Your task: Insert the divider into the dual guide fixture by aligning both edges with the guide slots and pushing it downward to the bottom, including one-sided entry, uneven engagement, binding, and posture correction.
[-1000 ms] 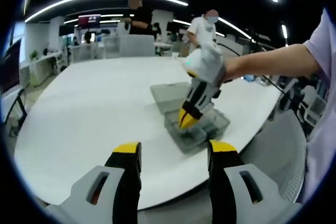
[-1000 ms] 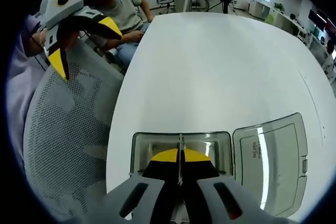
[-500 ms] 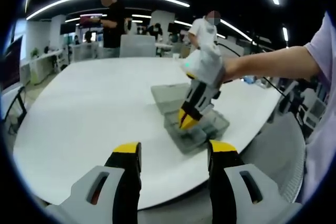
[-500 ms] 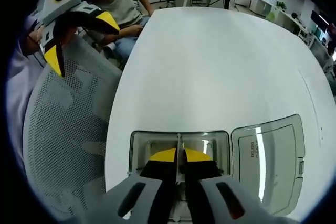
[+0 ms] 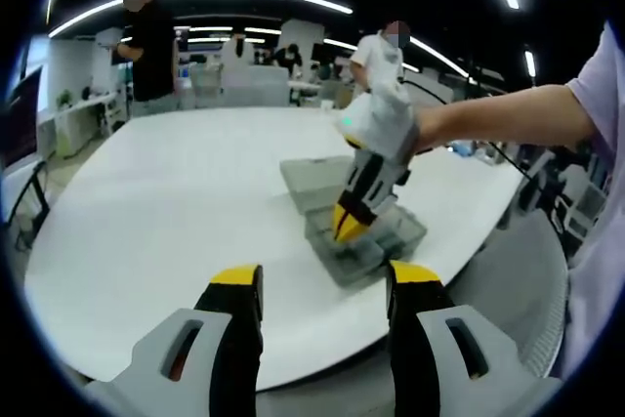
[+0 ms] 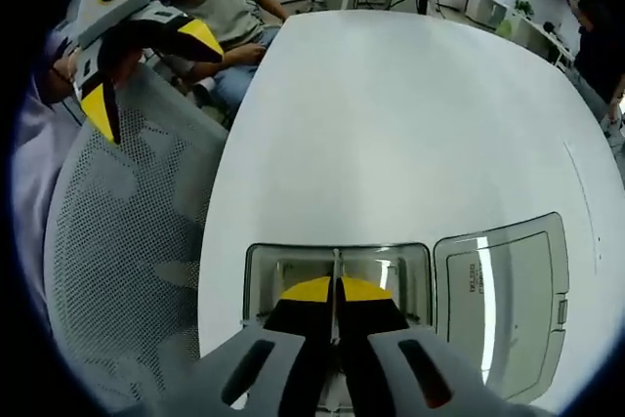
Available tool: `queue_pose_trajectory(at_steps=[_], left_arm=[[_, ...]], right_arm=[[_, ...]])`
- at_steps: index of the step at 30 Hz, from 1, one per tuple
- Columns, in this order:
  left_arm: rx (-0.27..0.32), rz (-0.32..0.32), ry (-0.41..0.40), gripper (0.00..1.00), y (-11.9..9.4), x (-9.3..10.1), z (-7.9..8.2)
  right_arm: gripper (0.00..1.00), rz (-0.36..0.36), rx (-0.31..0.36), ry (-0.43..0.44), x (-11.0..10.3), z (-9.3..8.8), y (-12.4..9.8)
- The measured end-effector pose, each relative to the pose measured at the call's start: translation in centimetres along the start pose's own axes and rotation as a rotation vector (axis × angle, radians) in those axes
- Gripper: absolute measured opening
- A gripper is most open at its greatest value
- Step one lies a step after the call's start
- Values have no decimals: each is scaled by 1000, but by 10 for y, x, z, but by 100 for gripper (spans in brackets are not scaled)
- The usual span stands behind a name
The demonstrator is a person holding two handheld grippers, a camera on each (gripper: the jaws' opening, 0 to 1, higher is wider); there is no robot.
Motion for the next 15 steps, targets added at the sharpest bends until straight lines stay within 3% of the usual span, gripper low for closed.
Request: queue_pose_trajectory(at_steps=[10,15], left_arm=[[-4,-8,1,49,1,-1,0],[-5,-23,-2,50,1,1,-1]], right_arm=[[1,-32,-14,5,2,0,-5],[6,-33,93,76,1,15,-20]])
Point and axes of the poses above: the point that each gripper's makers call its tool centre point, and the gripper's own axes: y roughly forward along the fingers, x roughly to its right, z roughly out of its top, the point moved 3 cm from there along -y, roughly backward along the fingers, and after that the axes turned 14 degrees about y, right-handed, at the moved point
